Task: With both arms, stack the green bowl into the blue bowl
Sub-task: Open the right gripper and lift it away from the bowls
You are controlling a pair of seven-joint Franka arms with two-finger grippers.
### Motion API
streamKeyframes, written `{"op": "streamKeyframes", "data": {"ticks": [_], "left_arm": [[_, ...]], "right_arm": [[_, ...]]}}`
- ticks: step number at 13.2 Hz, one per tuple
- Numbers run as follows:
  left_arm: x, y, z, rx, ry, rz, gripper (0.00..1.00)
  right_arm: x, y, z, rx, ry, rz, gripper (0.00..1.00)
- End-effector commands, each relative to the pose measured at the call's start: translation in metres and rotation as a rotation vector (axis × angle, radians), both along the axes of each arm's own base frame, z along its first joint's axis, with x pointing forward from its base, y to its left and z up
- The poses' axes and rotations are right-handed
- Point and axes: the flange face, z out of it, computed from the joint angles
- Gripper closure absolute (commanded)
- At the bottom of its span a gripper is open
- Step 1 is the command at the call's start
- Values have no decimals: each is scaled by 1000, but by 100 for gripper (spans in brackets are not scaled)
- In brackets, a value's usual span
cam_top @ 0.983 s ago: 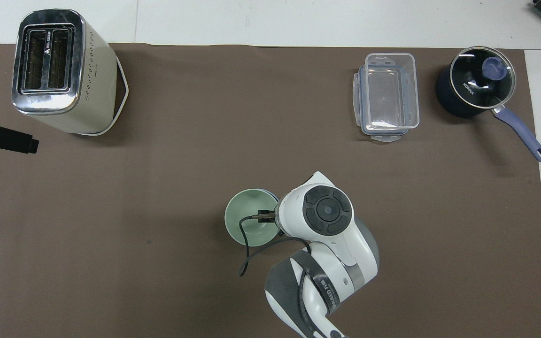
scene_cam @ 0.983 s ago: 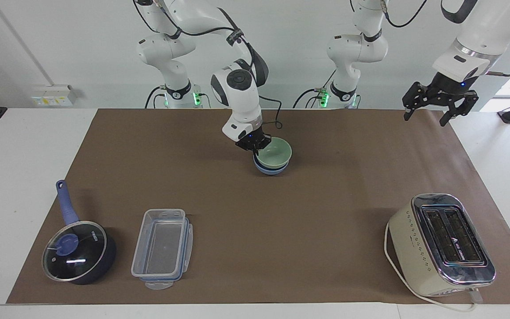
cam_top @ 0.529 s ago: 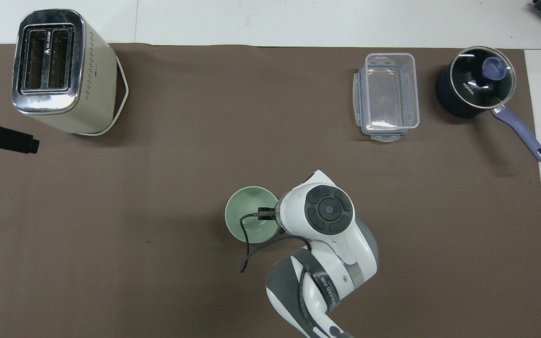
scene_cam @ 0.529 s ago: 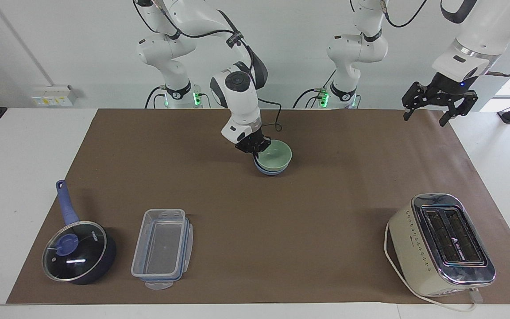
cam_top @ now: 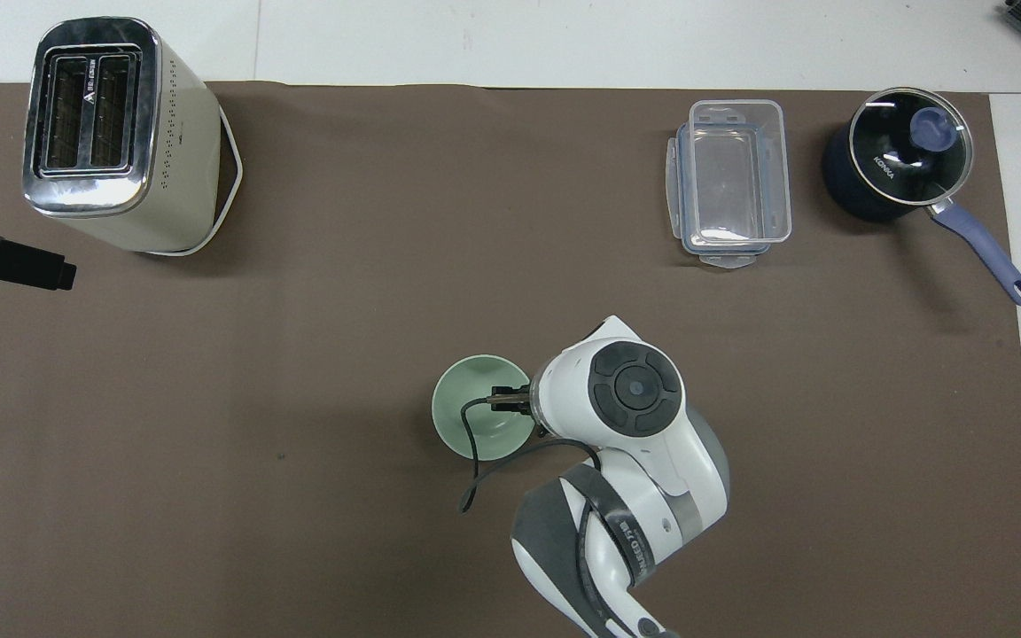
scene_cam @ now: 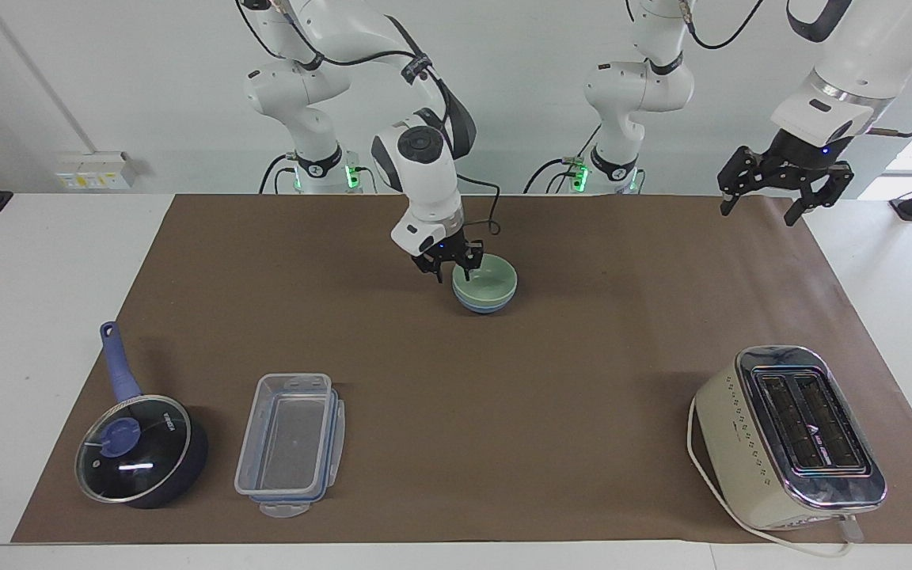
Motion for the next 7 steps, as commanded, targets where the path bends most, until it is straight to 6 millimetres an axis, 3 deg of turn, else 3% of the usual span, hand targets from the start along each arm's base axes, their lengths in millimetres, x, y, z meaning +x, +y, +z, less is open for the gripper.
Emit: {"op": "streamKeyframes", "data": {"ticks": [1,5,7], "left_arm": [[-8,0,0,8,9,31,0],[-23,2,-6,7,40,40,0],[-22,2,-5,7,31,40,0]], "right_arm": [[2,-36,50,2,-11,-18,0],[23,-97,101,-109,-68,-53,0],[30,-128,136,-112,-78,-98,0]]}}
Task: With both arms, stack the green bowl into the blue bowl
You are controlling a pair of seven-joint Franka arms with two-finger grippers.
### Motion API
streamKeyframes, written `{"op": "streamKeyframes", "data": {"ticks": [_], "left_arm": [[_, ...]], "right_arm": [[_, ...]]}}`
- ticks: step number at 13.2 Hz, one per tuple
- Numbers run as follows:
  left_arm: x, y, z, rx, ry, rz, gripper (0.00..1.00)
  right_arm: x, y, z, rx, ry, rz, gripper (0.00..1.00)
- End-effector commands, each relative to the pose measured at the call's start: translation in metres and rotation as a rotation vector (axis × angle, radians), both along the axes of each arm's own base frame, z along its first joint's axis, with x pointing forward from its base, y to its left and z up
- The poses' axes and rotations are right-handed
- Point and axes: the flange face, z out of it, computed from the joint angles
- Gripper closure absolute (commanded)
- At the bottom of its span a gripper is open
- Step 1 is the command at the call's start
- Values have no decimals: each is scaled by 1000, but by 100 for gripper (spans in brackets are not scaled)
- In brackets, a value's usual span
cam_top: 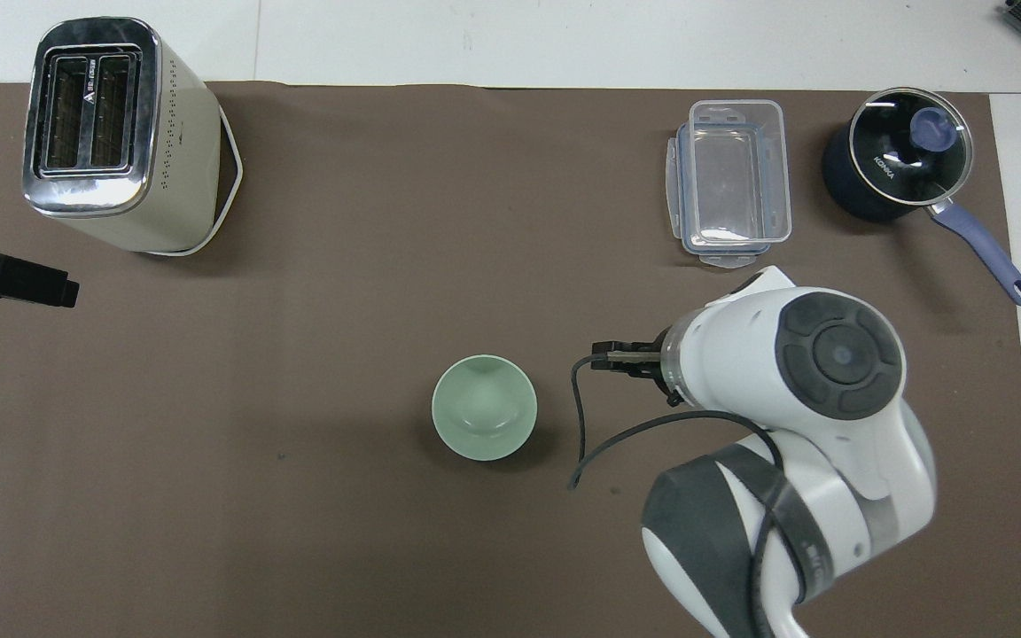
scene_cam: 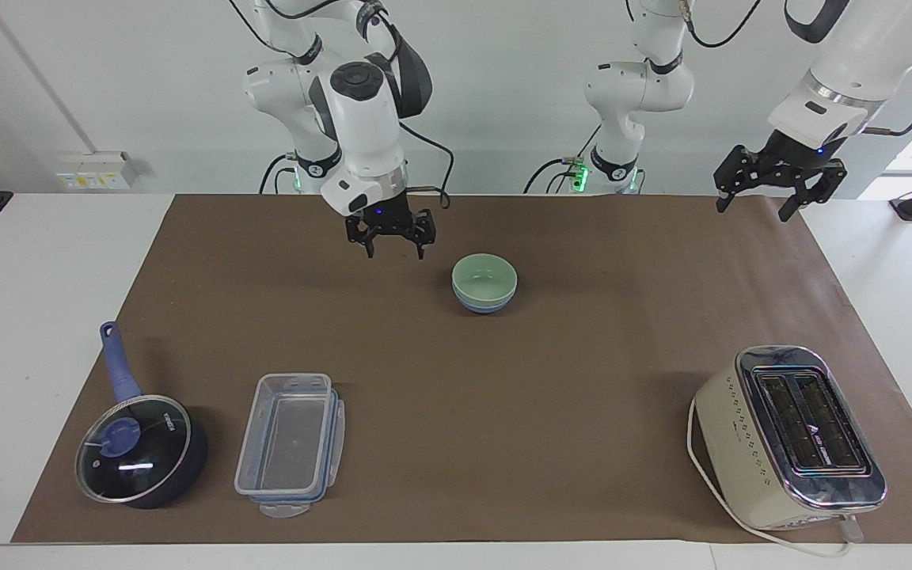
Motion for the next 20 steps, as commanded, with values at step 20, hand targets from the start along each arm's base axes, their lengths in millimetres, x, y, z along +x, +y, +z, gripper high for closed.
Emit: {"op": "streamKeyframes", "data": {"ticks": [20], "left_arm": [[-17,-1,1,23,41,46,0]], "right_arm": [[4,-218,195,-35,42,-41,0]]}}
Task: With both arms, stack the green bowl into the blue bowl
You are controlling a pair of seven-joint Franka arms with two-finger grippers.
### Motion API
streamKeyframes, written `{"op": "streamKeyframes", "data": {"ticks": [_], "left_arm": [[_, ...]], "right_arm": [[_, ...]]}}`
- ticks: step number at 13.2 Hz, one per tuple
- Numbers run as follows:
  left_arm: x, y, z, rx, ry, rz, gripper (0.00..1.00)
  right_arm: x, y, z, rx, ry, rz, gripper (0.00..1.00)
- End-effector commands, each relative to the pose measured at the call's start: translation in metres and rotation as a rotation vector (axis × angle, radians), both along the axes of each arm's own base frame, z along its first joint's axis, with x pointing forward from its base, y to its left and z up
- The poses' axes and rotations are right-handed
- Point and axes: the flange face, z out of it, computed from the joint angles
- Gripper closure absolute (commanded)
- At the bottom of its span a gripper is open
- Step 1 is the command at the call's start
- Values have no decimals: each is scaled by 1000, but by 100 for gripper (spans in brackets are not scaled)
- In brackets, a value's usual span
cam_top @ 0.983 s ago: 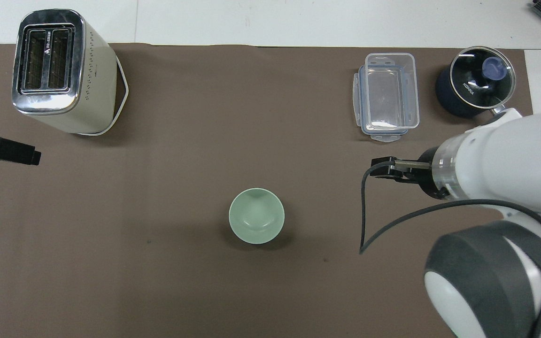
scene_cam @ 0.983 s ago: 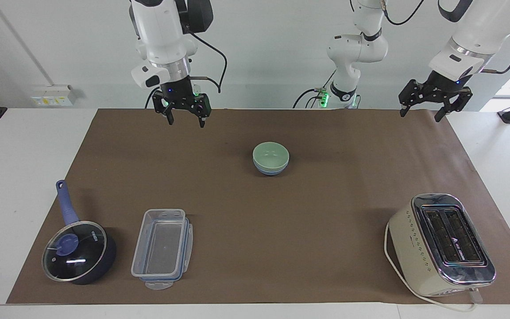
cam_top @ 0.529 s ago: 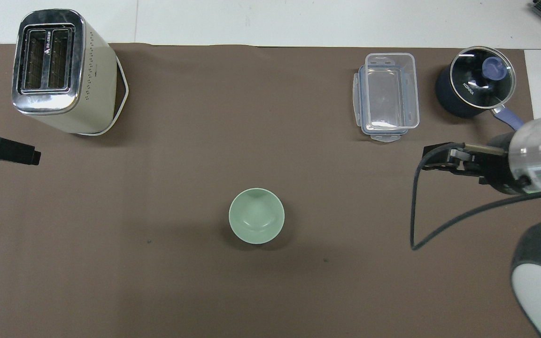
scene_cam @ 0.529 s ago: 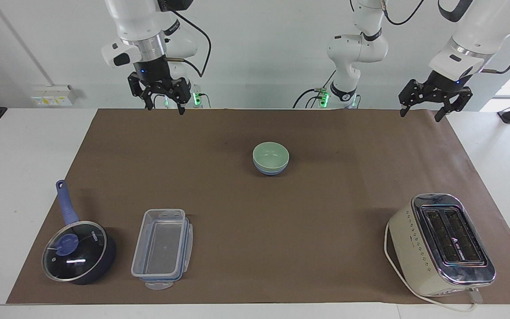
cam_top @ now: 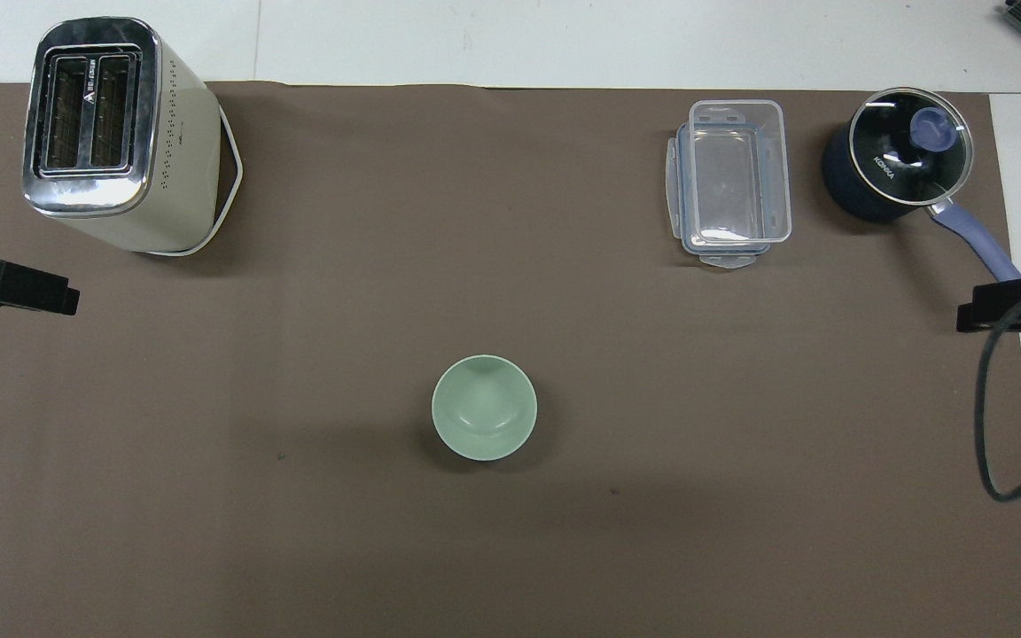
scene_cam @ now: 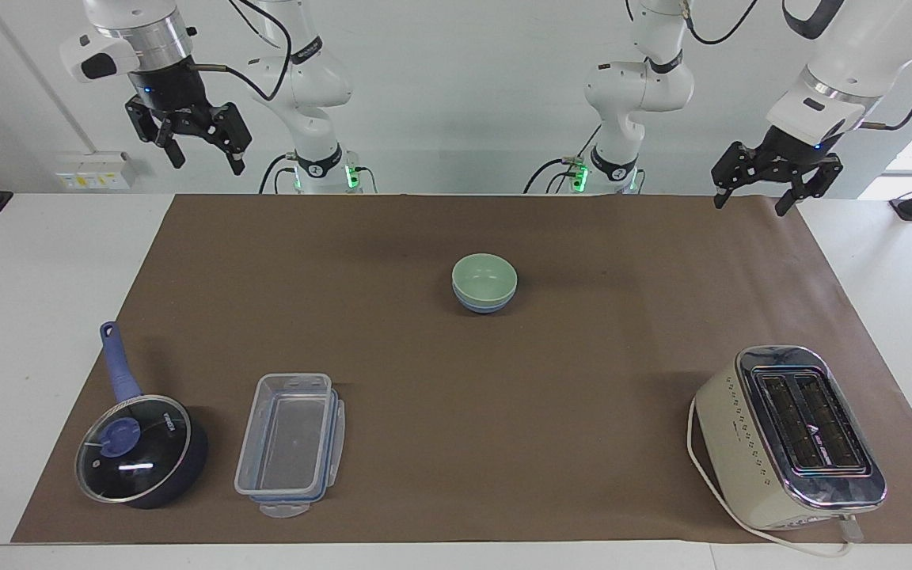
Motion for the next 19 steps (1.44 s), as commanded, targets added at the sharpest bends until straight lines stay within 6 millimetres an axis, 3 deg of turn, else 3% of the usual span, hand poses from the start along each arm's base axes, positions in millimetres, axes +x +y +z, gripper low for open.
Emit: {"op": "streamKeyframes", "data": {"ticks": [1,16,19], "left_arm": [[-12,0,3,23,14,11,0],[-12,4,7,22,3,21,0],[-11,4,7,22,3,21,0]], "right_arm": [[1,-1,-7,-1,18,23,0],[-6,-20,-11,-3,74,80,0],[-6,-39,-11,14,64,66,0]]}}
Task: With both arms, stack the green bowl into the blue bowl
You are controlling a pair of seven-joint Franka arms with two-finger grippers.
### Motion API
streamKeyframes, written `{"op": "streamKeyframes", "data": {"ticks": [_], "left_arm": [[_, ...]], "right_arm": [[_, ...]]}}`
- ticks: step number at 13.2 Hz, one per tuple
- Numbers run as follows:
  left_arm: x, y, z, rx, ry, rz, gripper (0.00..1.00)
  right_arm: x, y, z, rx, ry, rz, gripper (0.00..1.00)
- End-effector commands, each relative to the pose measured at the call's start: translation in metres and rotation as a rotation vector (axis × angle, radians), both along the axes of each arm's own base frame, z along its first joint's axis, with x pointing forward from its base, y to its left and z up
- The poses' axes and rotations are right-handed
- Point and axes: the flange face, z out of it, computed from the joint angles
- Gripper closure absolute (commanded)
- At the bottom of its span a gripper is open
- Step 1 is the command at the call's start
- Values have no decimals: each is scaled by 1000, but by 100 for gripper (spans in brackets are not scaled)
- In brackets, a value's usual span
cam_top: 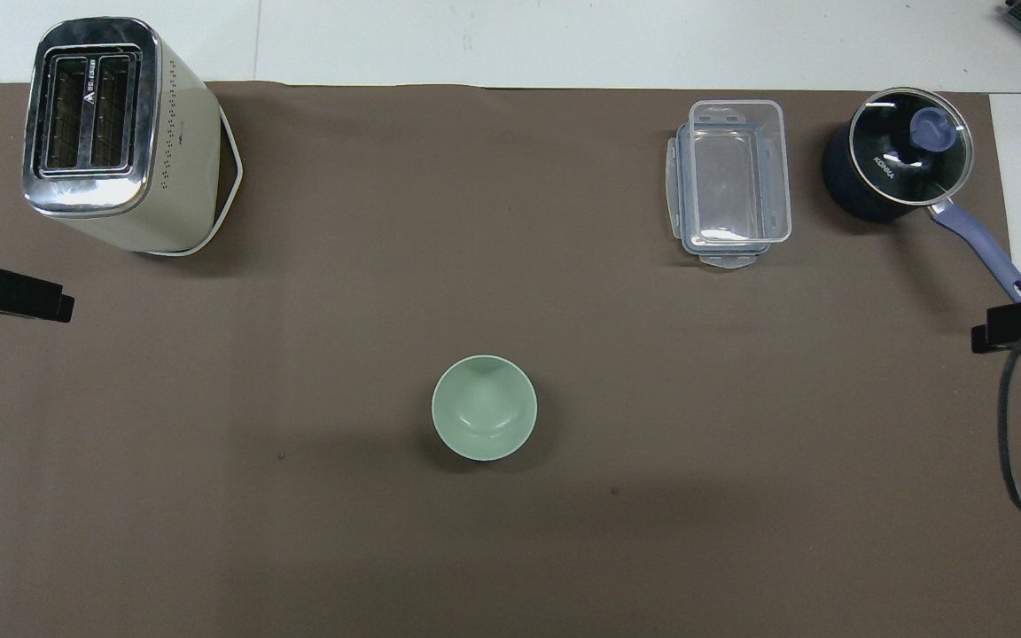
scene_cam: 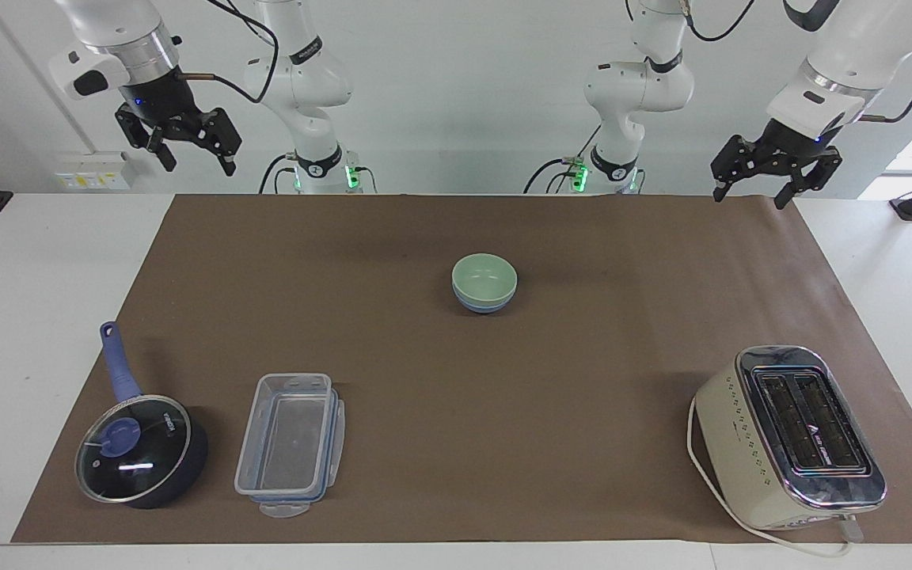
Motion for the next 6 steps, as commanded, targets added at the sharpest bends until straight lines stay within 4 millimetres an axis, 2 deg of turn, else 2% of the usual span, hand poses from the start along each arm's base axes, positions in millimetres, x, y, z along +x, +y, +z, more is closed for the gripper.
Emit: {"op": "streamKeyframes", "data": {"ticks": [1,4,6], "left_arm": [[-7,3,1,21,5,13,0],[-6,3,1,21,5,13,0],[-6,3,1,21,3,13,0]], "right_arm": [[-2,-12,2,2,-1,17,0],[0,1,0,-1,3,33,0],[-1,-9,0,-1,3,17,0]]}}
